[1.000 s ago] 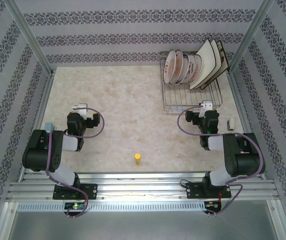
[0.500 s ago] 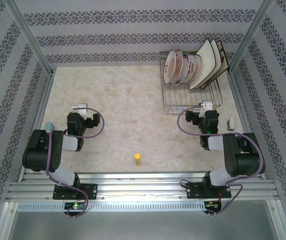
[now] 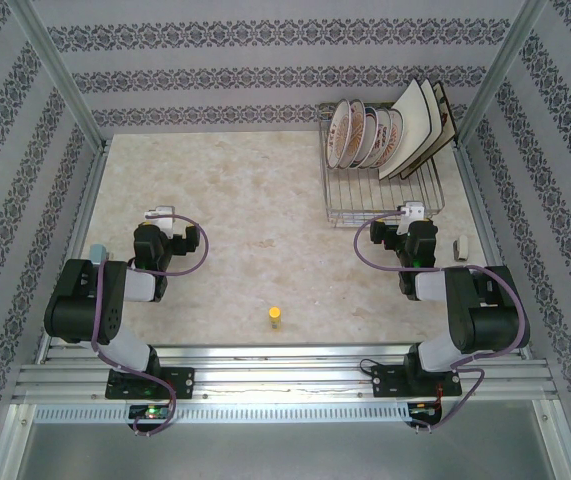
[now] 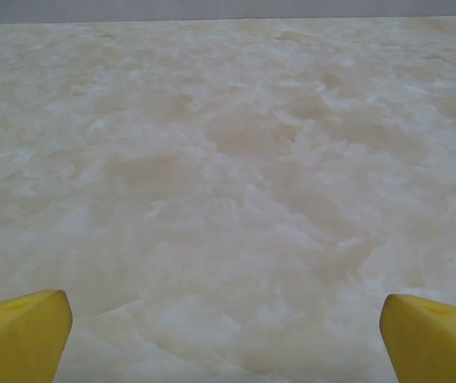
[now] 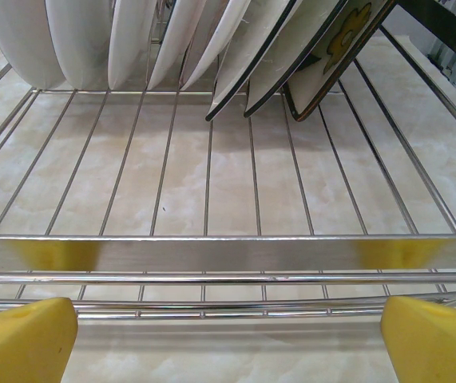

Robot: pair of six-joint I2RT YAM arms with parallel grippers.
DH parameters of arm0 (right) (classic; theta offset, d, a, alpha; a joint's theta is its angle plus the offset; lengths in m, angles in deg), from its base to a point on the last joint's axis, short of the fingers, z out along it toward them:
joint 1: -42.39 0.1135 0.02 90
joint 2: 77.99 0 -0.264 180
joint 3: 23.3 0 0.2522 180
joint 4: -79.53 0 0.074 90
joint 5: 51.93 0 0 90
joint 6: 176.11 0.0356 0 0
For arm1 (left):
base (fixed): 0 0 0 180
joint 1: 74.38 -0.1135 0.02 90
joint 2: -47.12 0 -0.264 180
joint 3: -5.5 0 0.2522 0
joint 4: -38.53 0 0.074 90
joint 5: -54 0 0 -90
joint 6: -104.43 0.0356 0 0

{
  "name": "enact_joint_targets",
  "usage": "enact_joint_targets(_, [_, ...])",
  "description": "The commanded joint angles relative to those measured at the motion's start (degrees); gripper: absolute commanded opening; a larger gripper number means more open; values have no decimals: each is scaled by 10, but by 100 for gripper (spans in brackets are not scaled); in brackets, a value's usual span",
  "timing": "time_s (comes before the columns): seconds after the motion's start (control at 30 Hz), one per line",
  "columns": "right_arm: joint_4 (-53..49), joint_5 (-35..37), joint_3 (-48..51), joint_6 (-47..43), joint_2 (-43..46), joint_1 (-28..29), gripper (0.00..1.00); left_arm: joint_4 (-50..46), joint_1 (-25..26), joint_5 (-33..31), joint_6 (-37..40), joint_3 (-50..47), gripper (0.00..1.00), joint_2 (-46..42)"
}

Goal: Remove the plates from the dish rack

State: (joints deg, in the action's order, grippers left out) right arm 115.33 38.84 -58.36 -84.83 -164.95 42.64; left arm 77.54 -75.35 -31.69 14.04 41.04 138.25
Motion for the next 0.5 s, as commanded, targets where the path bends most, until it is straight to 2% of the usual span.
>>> enact_joint_targets(0.0, [16, -2, -9, 2, 1, 3, 98, 3, -3, 8, 4, 9, 100, -1])
enact_joint_targets(0.23, [-2, 12, -17, 7, 14, 4, 98, -15, -3, -11, -1, 8, 100, -29])
enact_joint_targets(0.37, [-96, 25, -38, 6, 65, 12, 98, -167, 0, -23, -14, 58, 100, -84])
enact_joint_targets(0.47, [-203, 18, -65, 16, 108, 13, 98, -225, 2, -16, -28, 73, 100, -108])
